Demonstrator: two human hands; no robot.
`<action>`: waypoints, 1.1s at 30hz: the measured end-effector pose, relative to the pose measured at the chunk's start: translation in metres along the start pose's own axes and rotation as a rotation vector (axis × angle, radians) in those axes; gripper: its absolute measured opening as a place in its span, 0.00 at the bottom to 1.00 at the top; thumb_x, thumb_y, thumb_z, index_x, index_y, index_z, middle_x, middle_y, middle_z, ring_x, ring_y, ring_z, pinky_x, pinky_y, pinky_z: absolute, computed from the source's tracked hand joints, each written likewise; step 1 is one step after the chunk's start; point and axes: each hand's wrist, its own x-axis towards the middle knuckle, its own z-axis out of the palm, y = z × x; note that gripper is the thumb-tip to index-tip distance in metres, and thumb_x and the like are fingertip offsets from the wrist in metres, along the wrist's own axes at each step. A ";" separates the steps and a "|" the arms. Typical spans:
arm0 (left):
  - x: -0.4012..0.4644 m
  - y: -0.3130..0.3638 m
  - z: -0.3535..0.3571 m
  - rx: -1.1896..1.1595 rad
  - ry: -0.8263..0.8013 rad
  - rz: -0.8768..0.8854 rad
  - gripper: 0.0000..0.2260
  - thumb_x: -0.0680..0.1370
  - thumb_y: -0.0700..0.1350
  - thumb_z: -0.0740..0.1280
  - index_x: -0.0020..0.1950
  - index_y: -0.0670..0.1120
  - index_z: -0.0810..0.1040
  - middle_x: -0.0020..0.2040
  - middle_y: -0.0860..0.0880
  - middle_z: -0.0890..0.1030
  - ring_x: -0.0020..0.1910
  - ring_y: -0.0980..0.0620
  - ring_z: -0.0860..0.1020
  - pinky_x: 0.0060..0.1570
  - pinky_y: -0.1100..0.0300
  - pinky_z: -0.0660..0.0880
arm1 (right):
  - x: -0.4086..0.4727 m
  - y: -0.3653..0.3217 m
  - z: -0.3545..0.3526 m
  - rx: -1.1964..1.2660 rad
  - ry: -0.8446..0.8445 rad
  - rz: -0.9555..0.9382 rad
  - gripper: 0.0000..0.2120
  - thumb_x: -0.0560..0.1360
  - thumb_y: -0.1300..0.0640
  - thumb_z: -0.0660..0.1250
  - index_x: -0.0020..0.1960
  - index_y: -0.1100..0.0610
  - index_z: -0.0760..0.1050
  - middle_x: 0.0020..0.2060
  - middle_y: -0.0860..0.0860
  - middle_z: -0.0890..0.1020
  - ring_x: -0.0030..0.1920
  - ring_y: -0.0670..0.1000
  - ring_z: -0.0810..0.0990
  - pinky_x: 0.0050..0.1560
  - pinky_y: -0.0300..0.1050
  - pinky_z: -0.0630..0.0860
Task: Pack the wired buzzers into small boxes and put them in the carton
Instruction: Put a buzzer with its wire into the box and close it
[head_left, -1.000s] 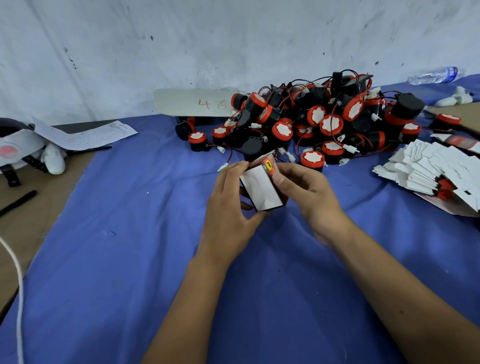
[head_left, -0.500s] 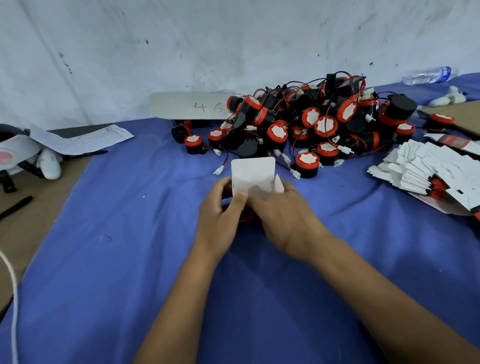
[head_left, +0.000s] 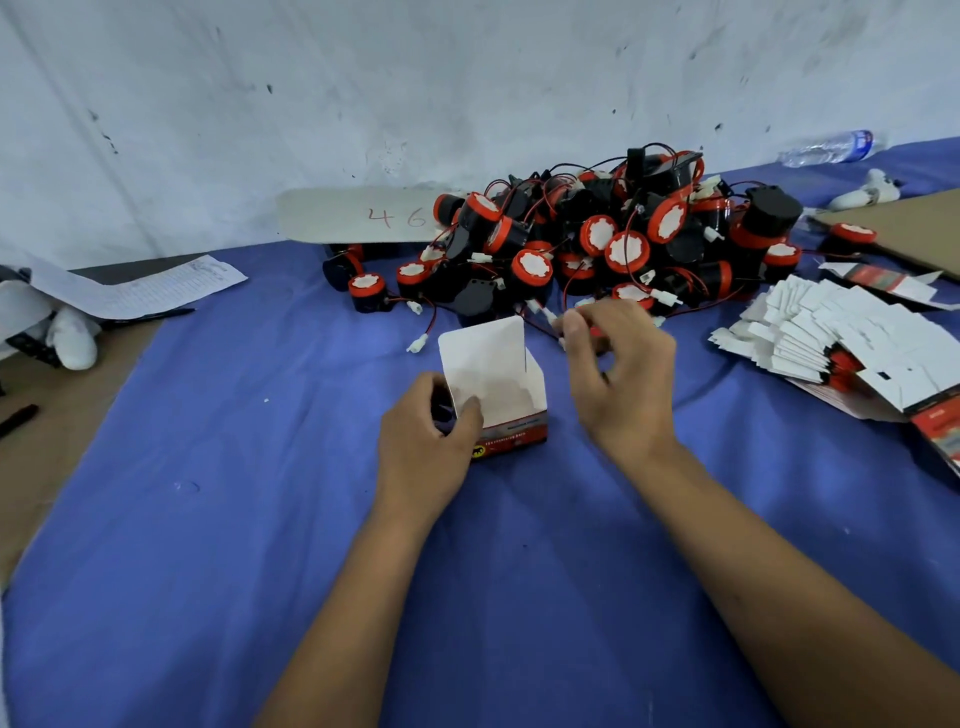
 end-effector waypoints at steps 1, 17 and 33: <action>0.001 -0.001 0.000 0.010 0.009 0.009 0.06 0.79 0.46 0.71 0.46 0.54 0.76 0.43 0.61 0.82 0.44 0.62 0.79 0.37 0.68 0.74 | 0.006 0.014 0.001 -0.165 -0.072 0.021 0.09 0.79 0.63 0.64 0.51 0.60 0.82 0.51 0.54 0.84 0.56 0.59 0.78 0.51 0.49 0.76; 0.003 0.000 -0.008 0.027 0.058 -0.022 0.05 0.80 0.48 0.71 0.52 0.53 0.76 0.47 0.64 0.80 0.45 0.67 0.79 0.35 0.72 0.74 | 0.033 0.025 -0.011 -0.392 -0.795 0.097 0.35 0.70 0.43 0.78 0.73 0.52 0.74 0.57 0.52 0.79 0.61 0.58 0.72 0.63 0.52 0.72; 0.004 0.002 -0.012 -0.249 0.020 -0.151 0.10 0.77 0.53 0.66 0.57 0.54 0.79 0.52 0.59 0.83 0.50 0.60 0.81 0.42 0.58 0.78 | 0.003 -0.014 -0.021 0.151 -0.150 -0.096 0.28 0.76 0.38 0.70 0.62 0.61 0.72 0.54 0.46 0.76 0.52 0.49 0.76 0.54 0.38 0.73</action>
